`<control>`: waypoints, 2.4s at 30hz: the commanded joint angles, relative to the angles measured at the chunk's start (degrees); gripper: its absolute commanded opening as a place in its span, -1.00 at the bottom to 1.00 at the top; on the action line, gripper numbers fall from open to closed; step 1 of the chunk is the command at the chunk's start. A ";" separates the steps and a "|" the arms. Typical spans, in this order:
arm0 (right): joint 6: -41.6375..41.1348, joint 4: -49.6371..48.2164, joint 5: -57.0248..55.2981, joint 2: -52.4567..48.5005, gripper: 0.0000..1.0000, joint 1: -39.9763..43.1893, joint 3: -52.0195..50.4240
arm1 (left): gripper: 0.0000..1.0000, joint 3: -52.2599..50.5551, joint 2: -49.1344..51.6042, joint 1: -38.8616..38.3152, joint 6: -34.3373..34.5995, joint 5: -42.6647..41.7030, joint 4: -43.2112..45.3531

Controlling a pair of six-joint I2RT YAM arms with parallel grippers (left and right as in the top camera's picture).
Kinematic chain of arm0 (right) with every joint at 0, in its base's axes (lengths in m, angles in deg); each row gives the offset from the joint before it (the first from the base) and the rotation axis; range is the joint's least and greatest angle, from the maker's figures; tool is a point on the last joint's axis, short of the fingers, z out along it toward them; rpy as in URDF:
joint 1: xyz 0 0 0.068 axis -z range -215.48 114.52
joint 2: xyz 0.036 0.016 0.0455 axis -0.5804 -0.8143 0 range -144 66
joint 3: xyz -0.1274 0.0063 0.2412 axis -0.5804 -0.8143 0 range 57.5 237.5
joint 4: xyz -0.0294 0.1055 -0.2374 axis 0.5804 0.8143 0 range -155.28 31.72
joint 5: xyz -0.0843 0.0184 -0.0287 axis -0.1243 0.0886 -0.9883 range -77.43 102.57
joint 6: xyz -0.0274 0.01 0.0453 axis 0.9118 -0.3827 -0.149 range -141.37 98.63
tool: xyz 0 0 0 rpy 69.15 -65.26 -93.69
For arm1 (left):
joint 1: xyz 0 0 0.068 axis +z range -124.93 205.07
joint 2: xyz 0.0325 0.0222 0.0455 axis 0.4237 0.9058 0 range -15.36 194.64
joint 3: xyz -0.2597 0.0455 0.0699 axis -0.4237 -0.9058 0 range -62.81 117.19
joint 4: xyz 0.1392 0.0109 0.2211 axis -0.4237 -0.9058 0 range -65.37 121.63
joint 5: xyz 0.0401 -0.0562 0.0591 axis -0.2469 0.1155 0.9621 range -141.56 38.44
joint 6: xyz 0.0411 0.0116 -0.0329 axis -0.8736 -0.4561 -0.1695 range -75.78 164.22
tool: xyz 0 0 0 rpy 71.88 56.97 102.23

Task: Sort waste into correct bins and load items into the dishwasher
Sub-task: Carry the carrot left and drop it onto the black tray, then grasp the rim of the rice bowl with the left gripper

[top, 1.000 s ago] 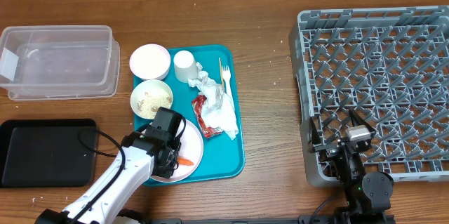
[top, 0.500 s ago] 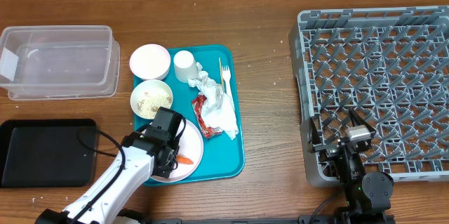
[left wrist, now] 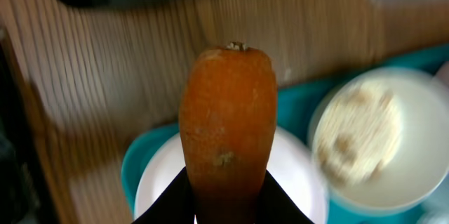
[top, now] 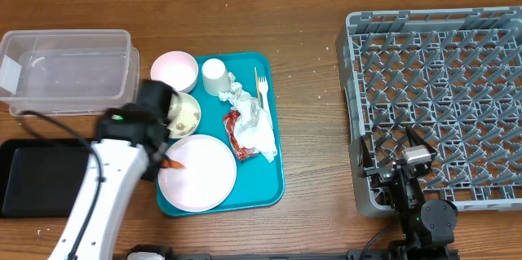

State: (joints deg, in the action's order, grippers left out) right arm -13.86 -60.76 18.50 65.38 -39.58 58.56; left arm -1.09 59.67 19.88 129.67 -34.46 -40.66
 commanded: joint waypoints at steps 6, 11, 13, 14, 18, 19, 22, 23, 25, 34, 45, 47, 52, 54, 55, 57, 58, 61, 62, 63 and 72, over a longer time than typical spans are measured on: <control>-0.44 -0.26 -0.33 0.44 1.00 0.37 -0.59 | -0.79 2.73 2.58 27.56 -14.64 9.38 16.79; -0.44 -0.26 -0.33 0.44 1.00 0.37 -0.59 | -0.56 2.73 9.07 38.27 -18.21 10.36 20.65; -0.44 -0.26 -0.33 0.44 1.00 0.37 -0.59 | -0.58 2.73 12.28 40.94 -18.23 11.02 20.79; -0.44 -0.26 -0.33 0.44 1.00 0.37 -0.59 | -0.59 2.73 14.12 42.38 -18.23 11.19 20.79; -0.44 -0.26 -0.33 0.44 1.00 0.37 -0.59 | -0.03 2.73 19.26 45.22 -19.30 11.93 21.68; -0.44 -0.26 -0.33 0.44 1.00 0.37 -0.59 | 0.33 2.73 20.02 45.40 -20.61 11.87 22.14; -0.44 -0.26 -0.33 0.44 1.00 0.37 -0.59 | 1.00 3.04 20.35 45.24 -25.07 11.43 23.10; -0.44 -0.26 -0.33 0.44 1.00 0.37 -0.59 | 1.00 3.48 20.17 45.24 -26.34 11.43 22.97; -0.44 -0.26 -0.33 0.44 1.00 0.37 -0.59 | 1.00 5.75 19.17 45.24 -30.71 9.92 21.27; -0.44 -0.26 -0.33 0.44 1.00 0.37 -0.59 | 1.00 18.32 13.16 44.39 -43.01 -19.30 12.11; -0.44 -0.26 -0.33 0.44 1.00 0.37 -0.59 | 1.00 18.80 3.85 21.53 -61.96 -43.78 6.71; -0.44 -0.26 -0.33 0.44 1.00 0.37 -0.59 | 1.00 18.75 4.00 13.49 -61.92 -36.54 6.73; -0.44 -0.26 -0.33 0.44 1.00 0.37 -0.59 | 1.00 18.64 6.56 -0.96 -61.86 -25.66 7.02; -0.44 -0.26 -0.33 0.44 1.00 0.37 -0.59 | 1.00 18.64 8.79 -5.97 -59.65 -17.57 7.19; -0.44 -0.26 -0.33 0.44 1.00 0.37 -0.59 | 1.00 18.64 10.25 -7.52 -58.47 -13.27 7.17; -0.44 -0.26 -0.33 0.44 1.00 0.37 -0.59 | 1.00 18.64 12.85 -8.52 -58.47 -10.23 7.72; -0.44 -0.26 -0.33 0.44 1.00 0.37 -0.59 | 0.99 18.64 15.10 -8.57 -59.17 -10.29 8.41; -0.44 -0.26 -0.33 0.44 1.00 0.37 -0.59 | 0.86 18.64 19.21 -8.28 -61.86 -10.03 10.16; -0.44 -0.26 -0.33 0.44 1.00 0.37 -0.59 | 0.80 18.64 21.05 -8.28 -63.54 -10.05 11.10; -0.44 -0.26 -0.33 0.44 1.00 0.37 -0.59 | 0.74 18.64 22.64 -8.31 -63.82 -10.08 11.50; -0.44 -0.26 -0.33 0.44 1.00 0.37 -0.59 | 0.46 18.64 32.52 -8.33 -66.64 -10.51 13.25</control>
State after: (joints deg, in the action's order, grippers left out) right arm -13.86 -60.76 18.52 65.38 -39.58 58.56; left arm 16.81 89.24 11.31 64.95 -45.85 -27.85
